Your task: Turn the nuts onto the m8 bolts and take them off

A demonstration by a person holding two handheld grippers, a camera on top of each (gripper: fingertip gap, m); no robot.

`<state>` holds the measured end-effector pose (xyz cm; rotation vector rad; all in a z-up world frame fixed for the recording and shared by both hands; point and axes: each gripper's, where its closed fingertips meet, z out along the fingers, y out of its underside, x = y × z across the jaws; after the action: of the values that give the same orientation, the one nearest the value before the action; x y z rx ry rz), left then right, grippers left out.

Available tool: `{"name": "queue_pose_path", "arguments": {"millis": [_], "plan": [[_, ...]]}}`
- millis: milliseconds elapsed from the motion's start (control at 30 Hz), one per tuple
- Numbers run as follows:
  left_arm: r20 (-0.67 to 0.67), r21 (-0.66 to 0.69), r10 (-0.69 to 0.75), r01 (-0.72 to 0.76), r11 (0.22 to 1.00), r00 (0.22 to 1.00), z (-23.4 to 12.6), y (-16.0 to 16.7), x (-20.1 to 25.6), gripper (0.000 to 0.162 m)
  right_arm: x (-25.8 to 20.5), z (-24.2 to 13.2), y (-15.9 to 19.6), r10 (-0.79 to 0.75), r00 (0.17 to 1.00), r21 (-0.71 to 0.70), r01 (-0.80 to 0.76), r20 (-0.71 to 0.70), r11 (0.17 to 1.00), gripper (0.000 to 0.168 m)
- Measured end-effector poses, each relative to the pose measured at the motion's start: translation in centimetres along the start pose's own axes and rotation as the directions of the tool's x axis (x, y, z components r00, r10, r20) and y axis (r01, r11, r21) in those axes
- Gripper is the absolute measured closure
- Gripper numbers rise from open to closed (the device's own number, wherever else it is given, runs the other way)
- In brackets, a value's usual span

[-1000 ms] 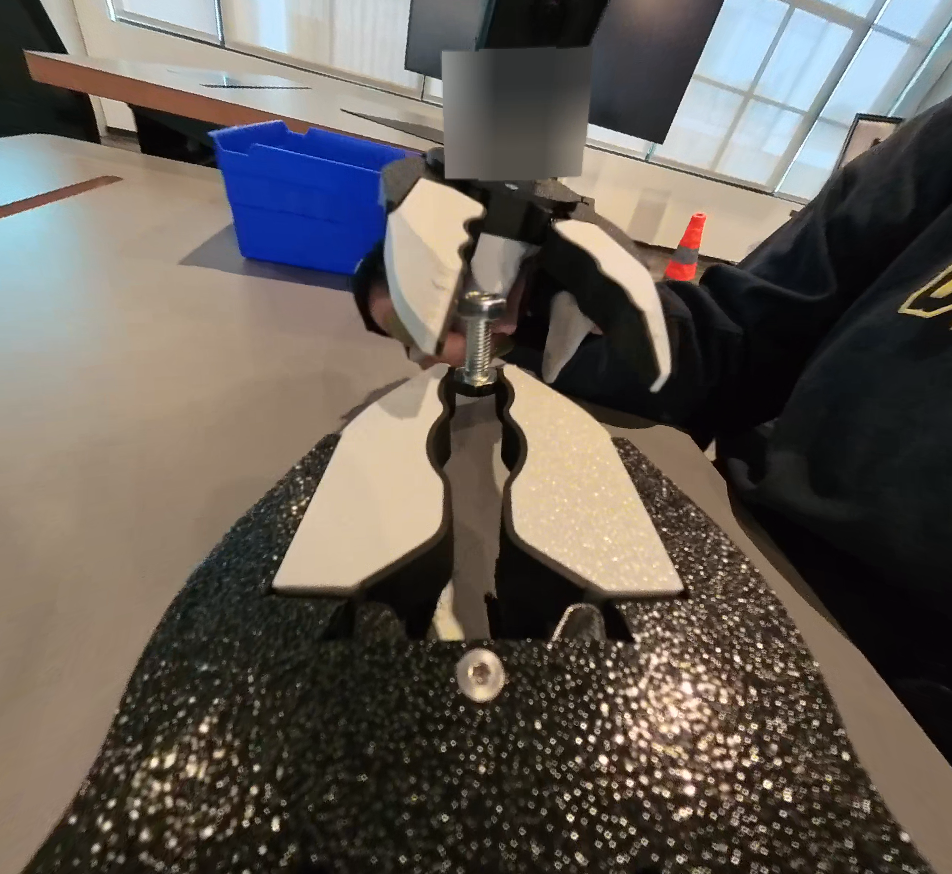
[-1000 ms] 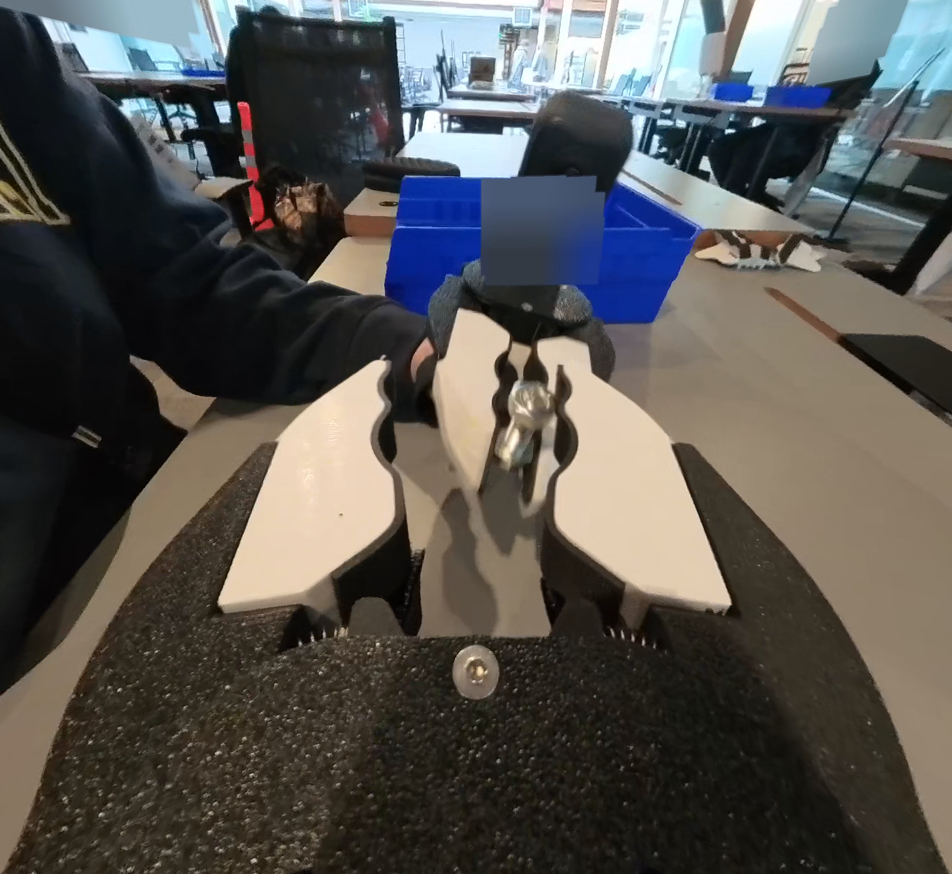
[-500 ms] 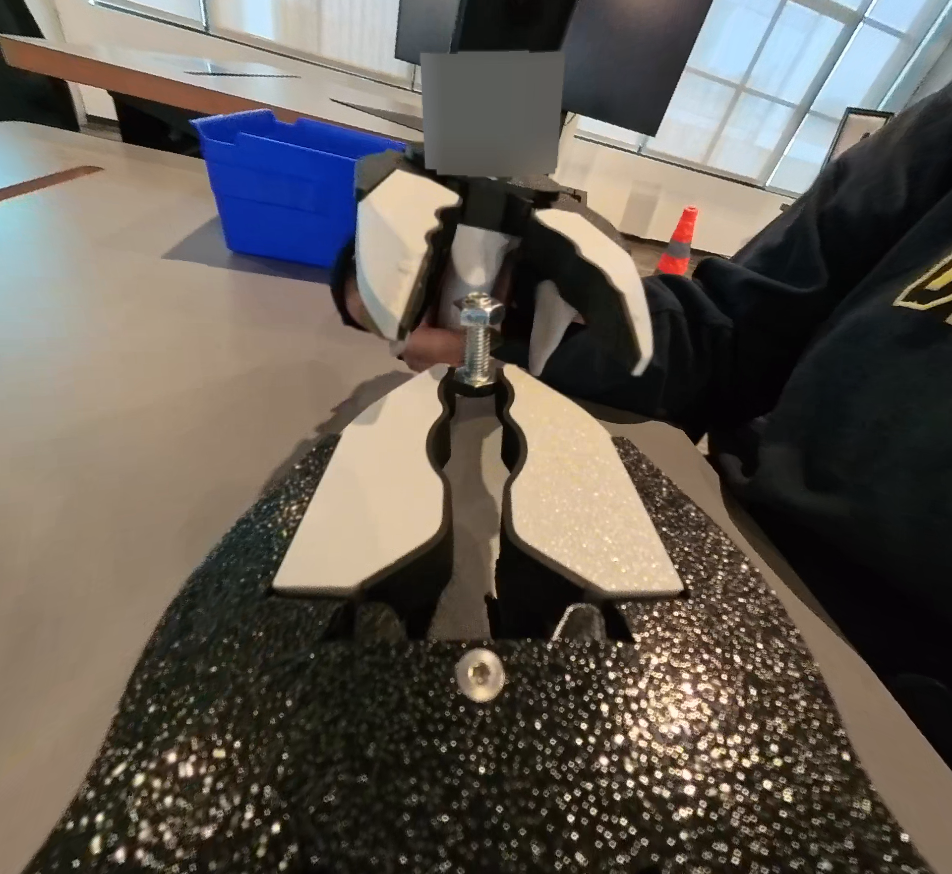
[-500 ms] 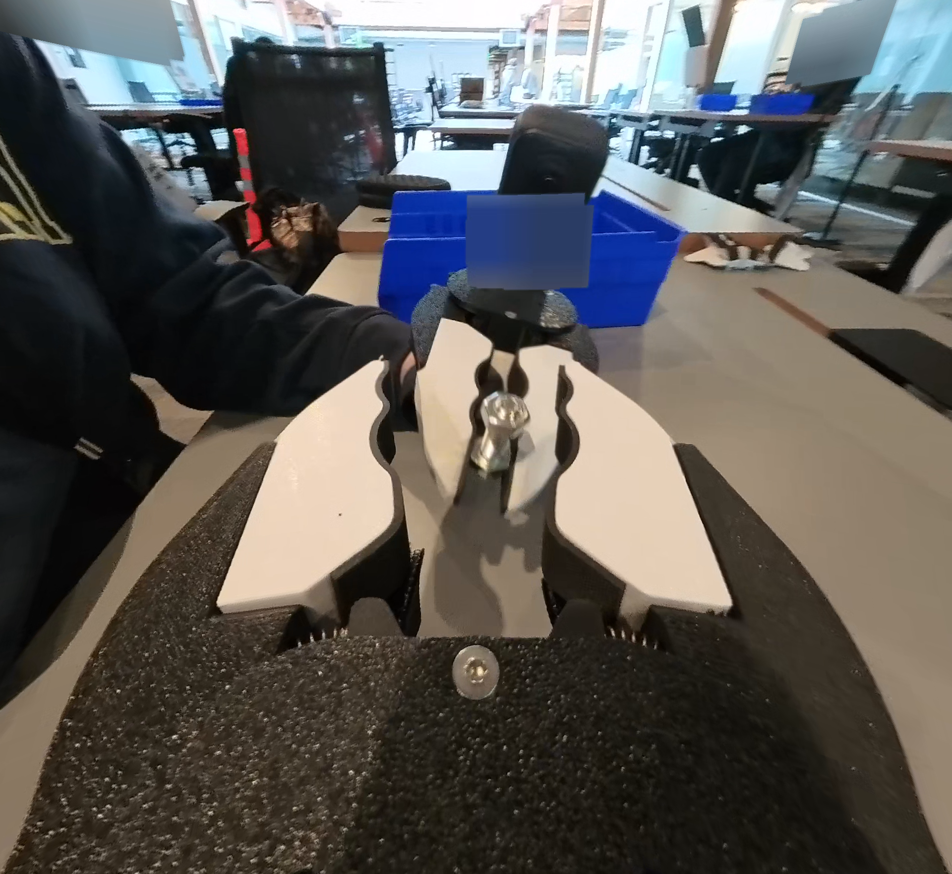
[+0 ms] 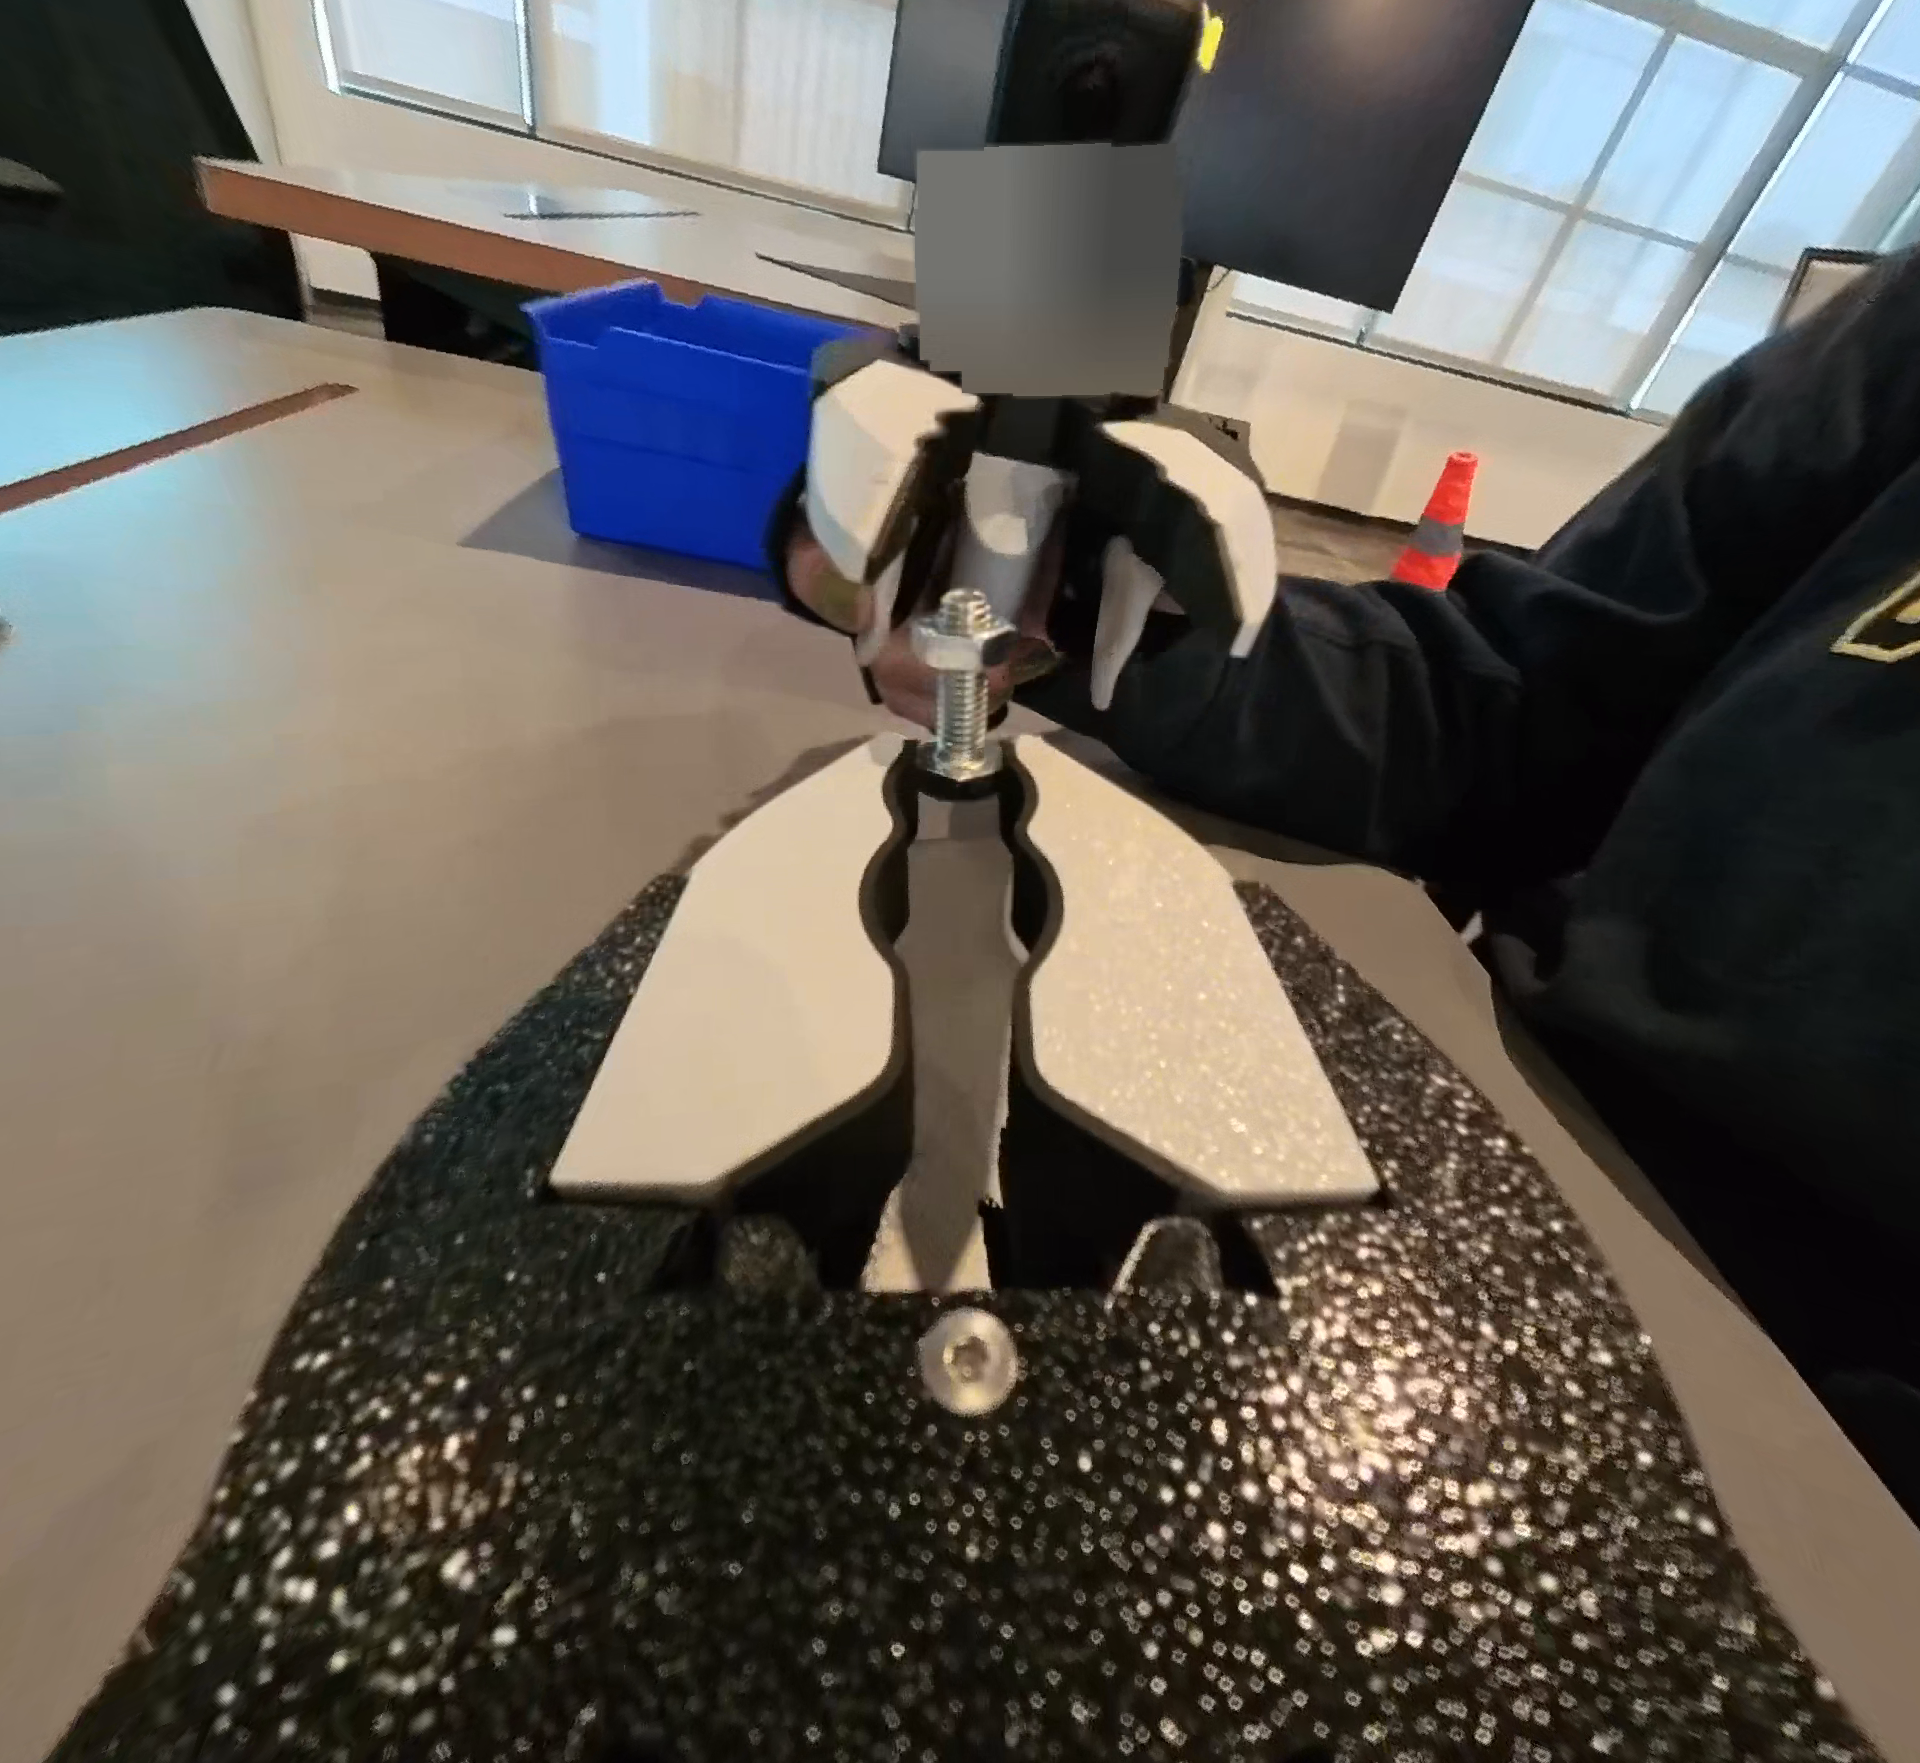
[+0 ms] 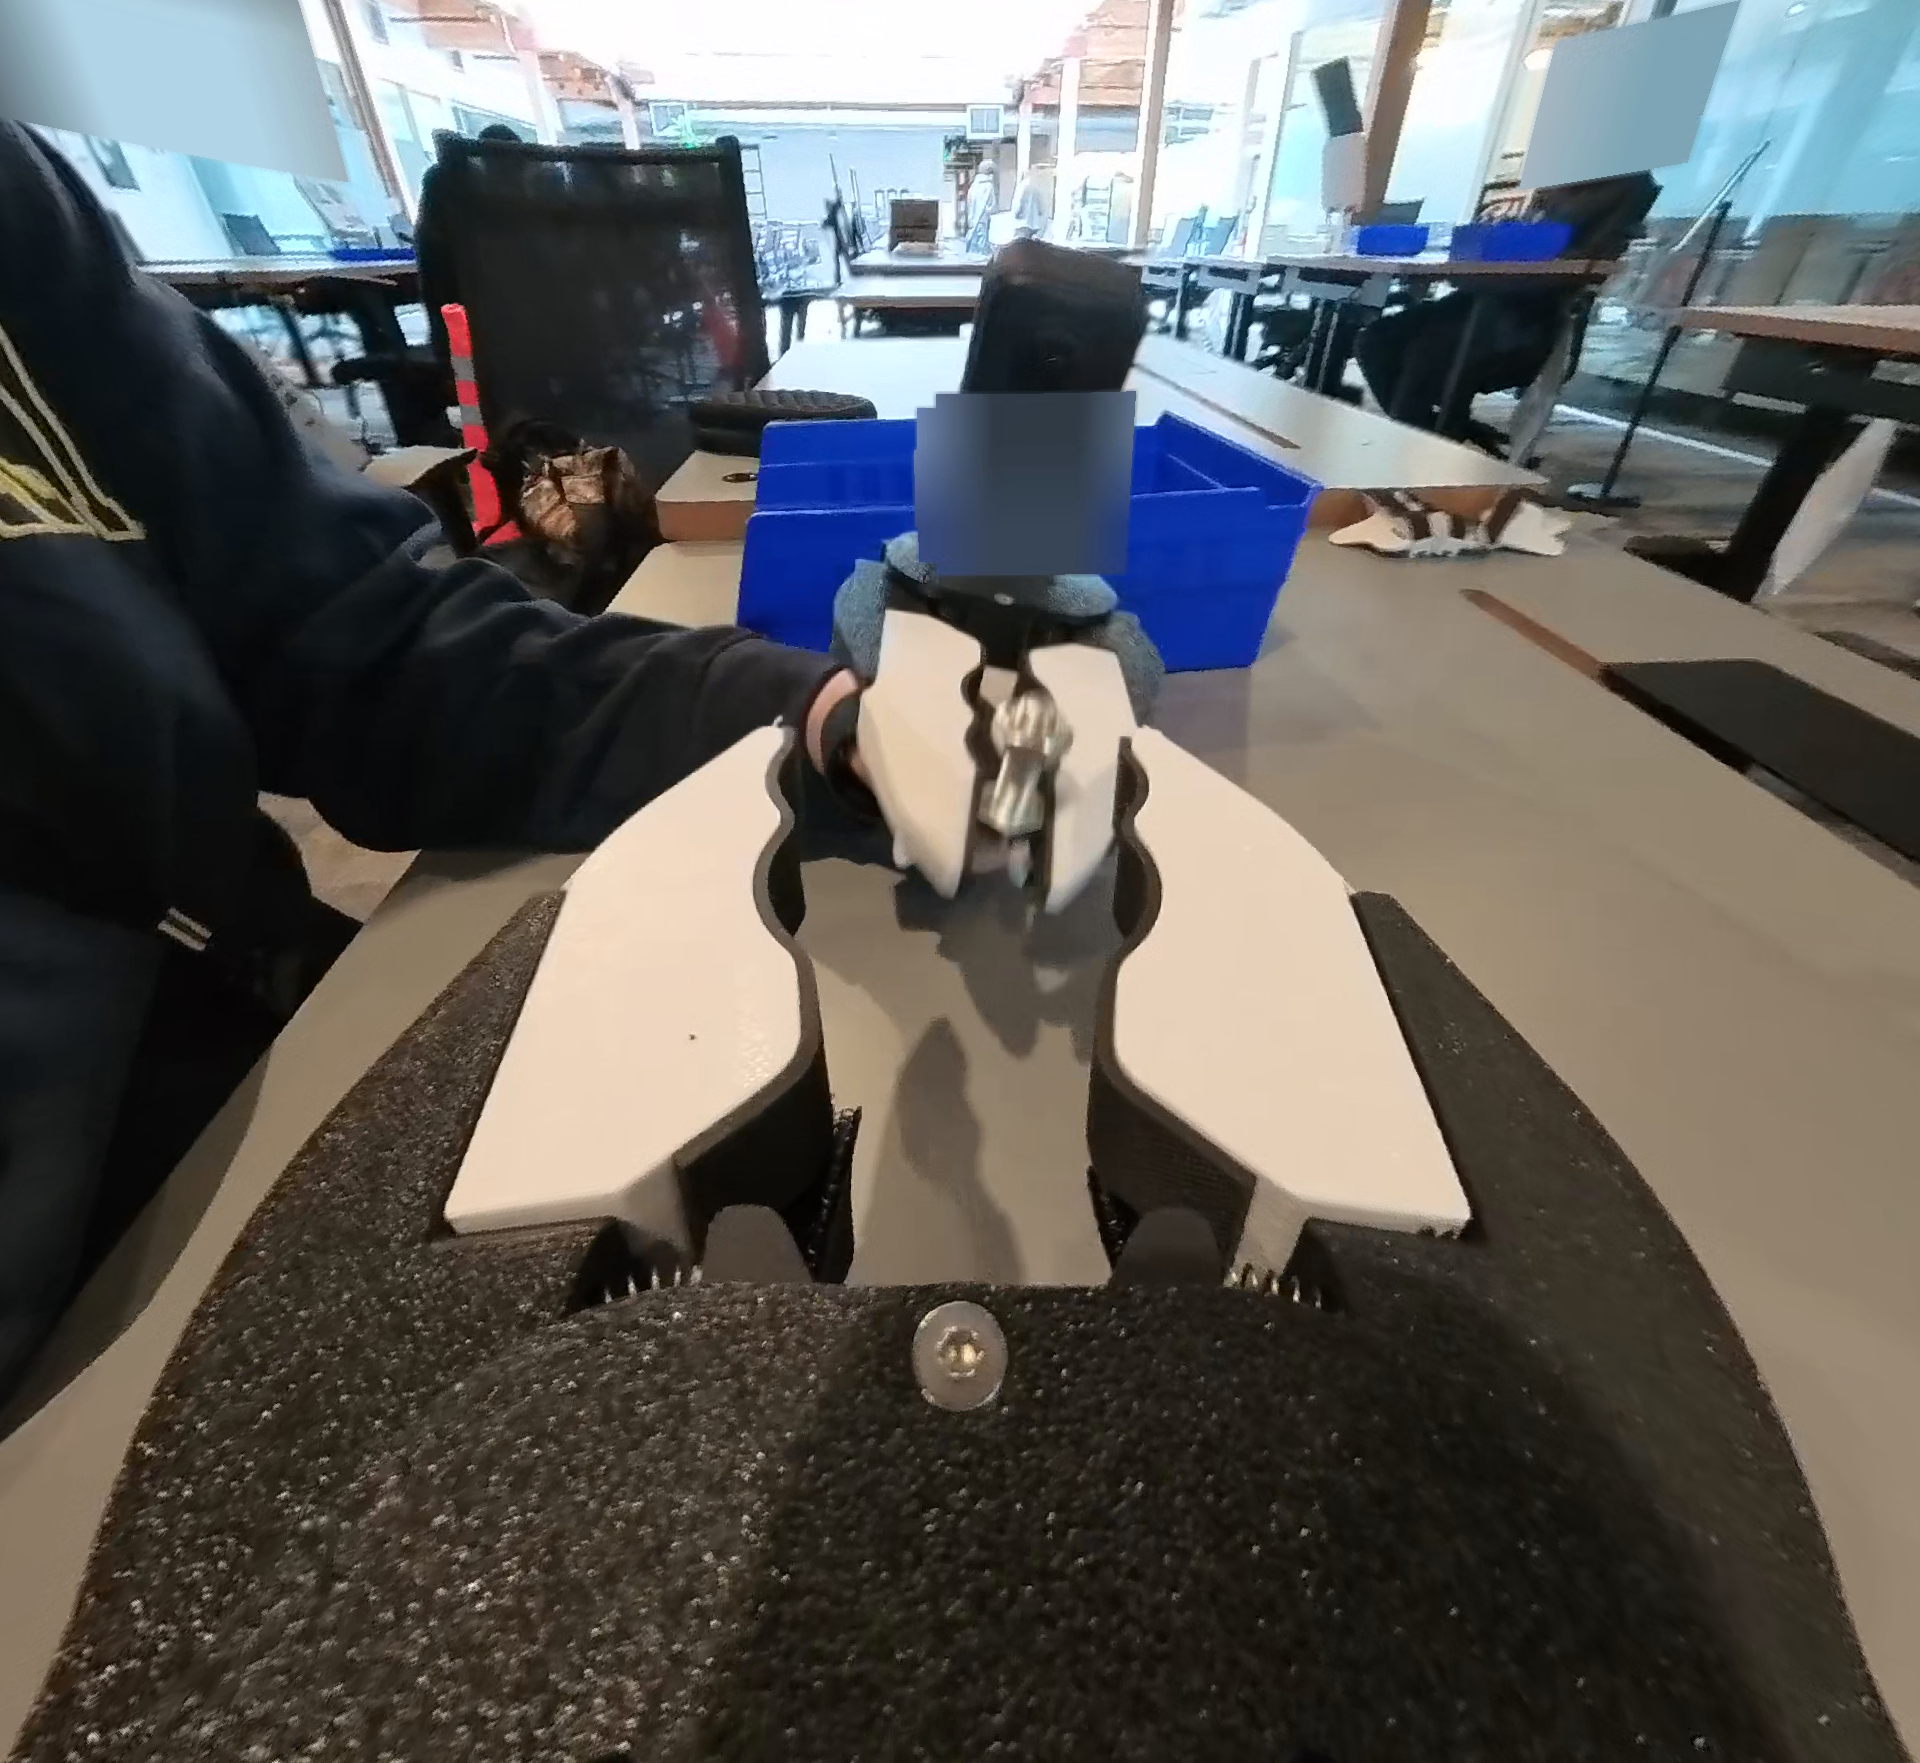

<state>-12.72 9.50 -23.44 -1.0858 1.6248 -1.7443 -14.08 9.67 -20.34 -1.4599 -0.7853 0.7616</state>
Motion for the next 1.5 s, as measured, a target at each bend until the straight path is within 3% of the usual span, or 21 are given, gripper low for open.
{"name": "queue_pose_path", "arguments": {"millis": [267, 533, 767, 1133, 1233, 1267, 1300, 1433, 1500], "plan": [[-0.055, -0.038, -0.002, 0.000, 0.999, 0.998, 1.7, 0.8, 1.2, 0.148, -1.8, 2.0, 1.2, 0.009, 0.996, -0.048, -0.005, 0.089, 0.999, 0.112], [0.045, 0.038, -0.002, 0.000, 0.999, 0.999, -1.0, -0.8, -0.7, 0.148, -0.1, -0.2, 0.3, 0.023, 1.000, -0.011, -0.022, 0.019, 1.000, 0.119], [0.001, -0.017, 0.014, -0.014, 1.000, 1.000, 0.5, 0.1, 0.2, 0.148, -0.1, 0.7, 1.0, 0.010, 1.000, -0.041, -0.010, -0.002, 0.999, 0.118], [-0.022, -0.046, 0.030, -0.031, 0.998, 0.999, 1.2, 0.6, 0.8, 0.147, 0.2, 1.0, 1.8, 0.027, 1.000, -0.081, -0.028, -0.013, 0.996, 0.153], [-0.010, -0.031, 0.046, -0.046, 0.998, 0.999, 1.3, 0.4, 0.7, 0.147, 0.5, 0.8, 1.8, 0.041, 0.999, -0.076, -0.042, -0.018, 0.996, 0.153], [-0.016, -0.016, 0.053, -0.053, 0.998, 0.998, 1.2, 0.2, 0.8, 0.144, 0.6, 0.8, 1.6, 0.042, 0.999, -0.071, -0.044, -0.022, 0.997, 0.154], [-0.015, -0.001, 0.056, -0.056, 0.998, 0.998, 1.2, 0.0, 0.8, 0.131, 0.7, 0.7, 1.6, 0.039, 0.999, -0.067, -0.041, -0.031, 0.997, 0.153], [0.124, -0.024, 0.072, -0.070, 0.997, 0.990, 1.3, 0.2, -1.2, 0.061, 1.1, 0.1, 1.3, 0.037, 0.998, -0.056, -0.040, -0.053, 0.998, 0.153], [0.188, -0.015, 0.086, -0.084, 0.996, 0.978, 1.2, 0.1, -2.0, 0.046, 1.3, -0.3, 1.0, 0.031, 0.997, -0.052, -0.035, -0.067, 0.998, 0.153]]}}
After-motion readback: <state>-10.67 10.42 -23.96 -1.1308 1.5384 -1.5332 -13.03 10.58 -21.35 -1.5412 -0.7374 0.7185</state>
